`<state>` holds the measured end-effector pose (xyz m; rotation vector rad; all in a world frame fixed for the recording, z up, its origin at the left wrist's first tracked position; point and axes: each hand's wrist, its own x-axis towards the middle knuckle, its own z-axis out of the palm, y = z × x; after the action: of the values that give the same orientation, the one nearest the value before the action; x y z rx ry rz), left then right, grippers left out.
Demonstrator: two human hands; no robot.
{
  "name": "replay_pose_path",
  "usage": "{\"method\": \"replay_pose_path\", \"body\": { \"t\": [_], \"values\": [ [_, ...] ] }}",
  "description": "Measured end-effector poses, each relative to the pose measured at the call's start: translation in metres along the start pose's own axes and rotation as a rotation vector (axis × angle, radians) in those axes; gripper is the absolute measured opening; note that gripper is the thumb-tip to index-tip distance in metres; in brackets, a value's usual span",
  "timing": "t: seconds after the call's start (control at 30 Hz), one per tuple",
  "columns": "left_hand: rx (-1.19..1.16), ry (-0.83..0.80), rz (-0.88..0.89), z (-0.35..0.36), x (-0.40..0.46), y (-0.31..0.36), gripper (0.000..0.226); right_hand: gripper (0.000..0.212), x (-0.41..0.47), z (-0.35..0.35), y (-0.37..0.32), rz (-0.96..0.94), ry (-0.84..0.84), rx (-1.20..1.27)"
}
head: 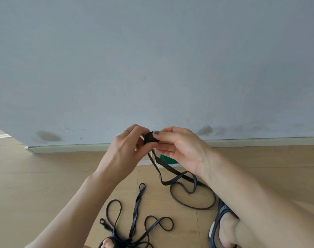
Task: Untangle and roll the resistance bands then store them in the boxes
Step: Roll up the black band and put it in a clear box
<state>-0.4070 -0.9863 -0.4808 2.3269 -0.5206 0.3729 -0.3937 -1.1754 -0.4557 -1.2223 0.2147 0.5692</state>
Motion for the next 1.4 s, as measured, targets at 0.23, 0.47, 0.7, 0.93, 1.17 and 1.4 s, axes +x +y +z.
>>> {"method": "replay_pose_path", "body": {
  "t": [0.23, 0.47, 0.7, 0.93, 1.17, 1.4],
  "values": [
    [-0.075, 0.068, -0.078, 0.009, -0.002, 0.005, 0.016, 0.007, -0.003, 0.002, 0.006, 0.132, -0.042, 0.279],
    [0.172, -0.050, 0.134, 0.000, -0.004, -0.002, 0.023, 0.020, -0.004, 0.003, 0.013, -0.045, 0.096, -0.226],
    [0.249, -0.041, 0.229, 0.007, -0.003, 0.008, 0.013, 0.015, -0.009, 0.012, 0.018, -0.204, 0.219, -0.499],
    [-0.086, 0.108, 0.024, 0.007, 0.002, 0.012, 0.018, 0.023, -0.004, 0.003, 0.008, -0.136, 0.079, -0.401],
    [0.012, 0.014, 0.131, 0.000, 0.003, 0.005, 0.022, 0.029, -0.007, -0.002, 0.004, -0.041, -0.062, -0.326],
    [0.189, -0.041, 0.279, 0.002, 0.004, 0.010, 0.028, 0.053, -0.008, 0.010, 0.006, -0.133, 0.247, -0.517]
  ]
}}
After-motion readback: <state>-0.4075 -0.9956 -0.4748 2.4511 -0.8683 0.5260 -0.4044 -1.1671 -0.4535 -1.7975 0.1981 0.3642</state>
